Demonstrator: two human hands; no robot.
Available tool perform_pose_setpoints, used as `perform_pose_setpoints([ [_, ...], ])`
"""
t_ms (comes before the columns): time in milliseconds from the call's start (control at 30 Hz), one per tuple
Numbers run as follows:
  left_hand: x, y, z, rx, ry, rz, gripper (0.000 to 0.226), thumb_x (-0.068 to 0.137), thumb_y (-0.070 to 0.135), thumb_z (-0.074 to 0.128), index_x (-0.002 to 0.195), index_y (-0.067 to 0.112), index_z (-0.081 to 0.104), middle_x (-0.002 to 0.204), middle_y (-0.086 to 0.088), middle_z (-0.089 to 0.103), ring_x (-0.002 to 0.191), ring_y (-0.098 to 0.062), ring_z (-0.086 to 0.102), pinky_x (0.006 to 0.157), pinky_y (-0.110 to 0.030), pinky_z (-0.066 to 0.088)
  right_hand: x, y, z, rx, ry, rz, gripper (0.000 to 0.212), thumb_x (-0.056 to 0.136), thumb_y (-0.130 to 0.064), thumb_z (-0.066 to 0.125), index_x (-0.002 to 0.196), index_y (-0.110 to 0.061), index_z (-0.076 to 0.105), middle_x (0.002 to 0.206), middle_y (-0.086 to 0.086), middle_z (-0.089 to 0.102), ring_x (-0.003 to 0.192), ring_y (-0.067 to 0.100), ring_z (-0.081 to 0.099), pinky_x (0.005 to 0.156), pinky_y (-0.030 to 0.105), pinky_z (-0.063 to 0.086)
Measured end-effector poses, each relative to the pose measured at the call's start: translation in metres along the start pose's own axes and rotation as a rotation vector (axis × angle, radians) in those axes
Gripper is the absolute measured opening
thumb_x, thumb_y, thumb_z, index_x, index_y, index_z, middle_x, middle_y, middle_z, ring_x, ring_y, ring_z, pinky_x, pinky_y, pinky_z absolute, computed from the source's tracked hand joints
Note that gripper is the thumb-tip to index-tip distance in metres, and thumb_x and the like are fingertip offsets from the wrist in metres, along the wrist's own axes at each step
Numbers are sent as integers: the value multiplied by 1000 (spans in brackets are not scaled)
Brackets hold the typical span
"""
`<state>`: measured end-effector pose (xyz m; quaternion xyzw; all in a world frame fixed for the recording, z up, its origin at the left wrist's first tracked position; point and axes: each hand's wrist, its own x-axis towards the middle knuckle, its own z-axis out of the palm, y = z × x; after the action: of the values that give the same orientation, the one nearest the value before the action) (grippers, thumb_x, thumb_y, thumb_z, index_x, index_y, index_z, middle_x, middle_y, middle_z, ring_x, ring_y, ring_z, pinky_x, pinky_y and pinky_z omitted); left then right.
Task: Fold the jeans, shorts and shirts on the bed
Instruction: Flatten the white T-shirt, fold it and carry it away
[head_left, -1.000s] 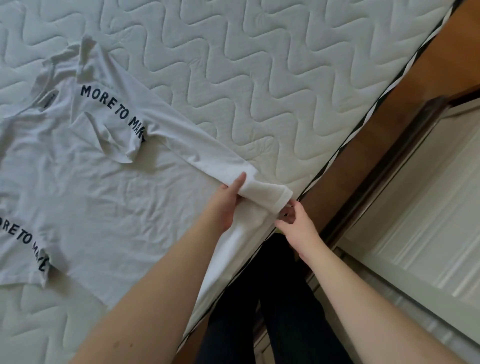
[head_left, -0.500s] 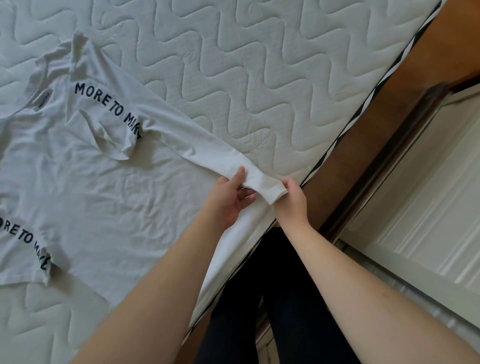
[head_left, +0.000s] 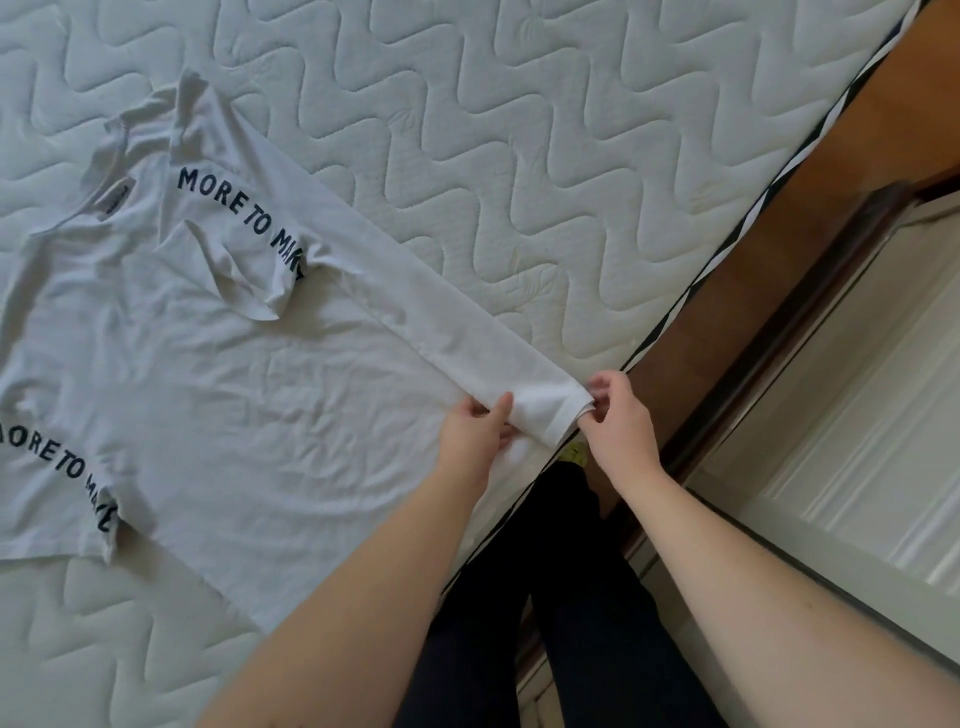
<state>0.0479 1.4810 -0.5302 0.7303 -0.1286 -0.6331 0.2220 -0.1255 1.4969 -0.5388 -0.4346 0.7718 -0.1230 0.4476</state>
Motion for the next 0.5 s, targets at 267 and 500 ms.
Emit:
perform_pose_setpoints([
  [267,-9,-19,-9,154,7,-3,13,92,18,63,92,11,52,64,-7,66,48,-17,63,41,-22,45,7,3,-1,-25,-63,19,13,95,-20,54,101,-31,56,92,-10,59,85,13,57,63,27,42],
  [500,-9,-16,-13,70,12,-7,16,93,23,64,100,10,59,52,0,62,44,-14,58,41,-21,43,0,8,-1,19,-161,18,24,93,-14,52,110,-32,52,108,-11,55,96,9,53,79,26,41],
])
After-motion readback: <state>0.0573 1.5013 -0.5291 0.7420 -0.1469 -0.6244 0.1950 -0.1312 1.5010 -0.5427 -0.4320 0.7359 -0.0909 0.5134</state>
